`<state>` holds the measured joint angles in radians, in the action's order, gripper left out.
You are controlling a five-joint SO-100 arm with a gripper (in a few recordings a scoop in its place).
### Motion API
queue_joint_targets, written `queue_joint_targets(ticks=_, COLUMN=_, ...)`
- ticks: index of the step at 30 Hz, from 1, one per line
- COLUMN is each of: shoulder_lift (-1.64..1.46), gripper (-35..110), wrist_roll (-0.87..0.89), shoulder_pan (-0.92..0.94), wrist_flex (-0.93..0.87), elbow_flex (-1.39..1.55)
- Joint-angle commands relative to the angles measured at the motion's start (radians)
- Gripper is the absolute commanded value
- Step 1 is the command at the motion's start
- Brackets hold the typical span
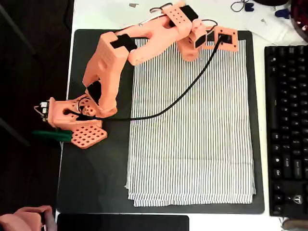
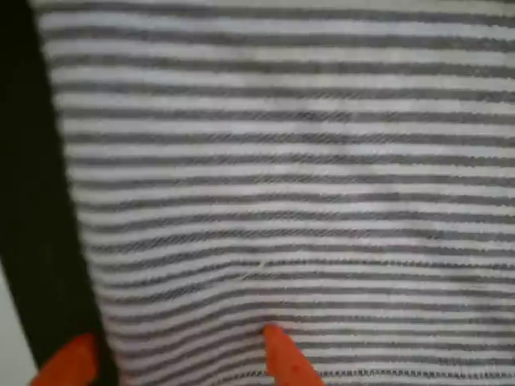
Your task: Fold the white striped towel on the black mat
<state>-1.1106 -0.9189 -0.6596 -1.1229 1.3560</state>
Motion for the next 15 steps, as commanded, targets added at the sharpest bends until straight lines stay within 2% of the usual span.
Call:
queue_joint_targets(ticks=1, shoulder_lift=0.0, gripper=28, wrist_roll=0.011, shoulder_pan=0.002, wrist_flex=0.012, elbow_flex=-0.044)
queue_joint_targets(ticks=6, shoulder_lift=0.032, gripper=21, wrist_roll=0.023, shoulder_pan=-0.005, wrist_flex=0.018, elbow_flex=-0.052)
queue_joint_targets(ticks=9, shoulder_lift=0.049, gripper=1, wrist_roll=0.034, shoulder_pan=-0.012, wrist_flex=0.011, elbow_flex=-0.052)
queue_joint_targets(ticks=15, shoulder_lift=0.029, gripper=0, wrist_roll=0.069, shoulder_pan=-0.009, wrist_flex=-0.003, elbow_flex=-0.052)
